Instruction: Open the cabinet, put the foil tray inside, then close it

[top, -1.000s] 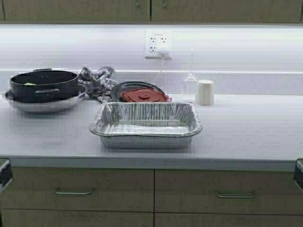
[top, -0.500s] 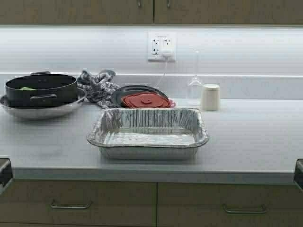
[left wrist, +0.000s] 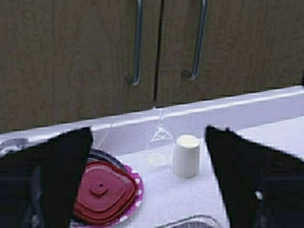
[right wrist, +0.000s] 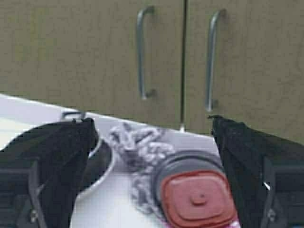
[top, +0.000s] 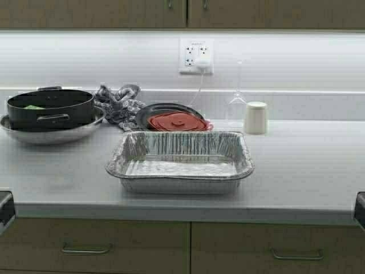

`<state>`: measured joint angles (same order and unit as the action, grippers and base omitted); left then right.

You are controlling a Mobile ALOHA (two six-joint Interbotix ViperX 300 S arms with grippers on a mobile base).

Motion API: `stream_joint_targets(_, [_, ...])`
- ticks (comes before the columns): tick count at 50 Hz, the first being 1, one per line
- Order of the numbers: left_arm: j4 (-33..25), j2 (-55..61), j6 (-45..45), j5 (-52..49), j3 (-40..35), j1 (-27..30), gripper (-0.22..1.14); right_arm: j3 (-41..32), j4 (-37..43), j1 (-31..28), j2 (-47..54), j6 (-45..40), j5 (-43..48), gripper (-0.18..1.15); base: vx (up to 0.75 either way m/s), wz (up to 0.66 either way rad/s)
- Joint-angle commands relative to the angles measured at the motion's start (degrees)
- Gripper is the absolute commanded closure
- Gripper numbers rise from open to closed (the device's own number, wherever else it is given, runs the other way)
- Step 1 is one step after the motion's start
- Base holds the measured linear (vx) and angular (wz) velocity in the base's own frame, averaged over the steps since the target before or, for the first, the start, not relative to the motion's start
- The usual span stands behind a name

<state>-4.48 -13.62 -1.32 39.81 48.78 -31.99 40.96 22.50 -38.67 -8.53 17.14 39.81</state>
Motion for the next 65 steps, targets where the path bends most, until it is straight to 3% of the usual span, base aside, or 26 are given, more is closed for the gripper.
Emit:
stream_joint_targets(1, [-6.2, 8.8, -4.5, 3.2, -10.1, -3.1, -0.09, -6.9, 10.1, -0.4, 3.9, 8.0, 2.0, -0.05, 0.01, 0.0])
stream_joint_targets(6, [-9.9, 14.9, -7.3, 4.3, -16.3, -3.3, -0.09, -10.3, 12.6, 0.0, 6.1, 9.3, 2.5, -0.05, 0.01, 0.0])
stream_joint_targets(18, [-12.3, 25.1, -7.7, 5.0, -26.7, -3.1, -0.09, -19.3, 12.5, 2.7, 11.8, 9.3, 2.0, -0.05, 0.01, 0.01])
stream_joint_targets(35, [-13.6, 33.6, -7.6, 5.2, -35.6, -0.8, -0.09, -29.1, 12.5, 5.4, 18.5, 9.6, -2.9, -0.05, 0.01, 0.0])
stream_joint_targets(50, [-13.8, 36.7, -7.6, 4.4, -41.0, -0.7, -0.07, -31.7, 12.7, 6.1, 21.0, 9.5, -3.2, 0.0, 0.0, 0.0])
stream_joint_targets(54, [-13.8, 38.4, -7.6, 2.5, -43.6, -0.7, -0.03, -33.0, 12.8, 6.1, 21.8, 9.5, -3.3, 0.1, 0.0, 0.01])
stream_joint_targets(59, [-13.8, 39.8, -7.6, -0.9, -46.1, -0.7, 0.16, -33.9, 13.4, 6.1, 22.5, 9.5, -3.3, 0.39, -0.01, 0.04])
stream_joint_targets(62, [-13.8, 40.0, -7.8, -2.6, -47.2, -0.7, 0.4, -34.0, 14.1, 6.1, 22.8, 9.5, -3.3, 0.62, -0.02, 0.06])
stream_joint_targets(65, [-13.8, 39.7, -7.8, -4.0, -47.5, -0.7, 0.72, -33.6, 14.2, 6.1, 22.5, 9.6, -3.3, 0.87, -0.03, 0.08])
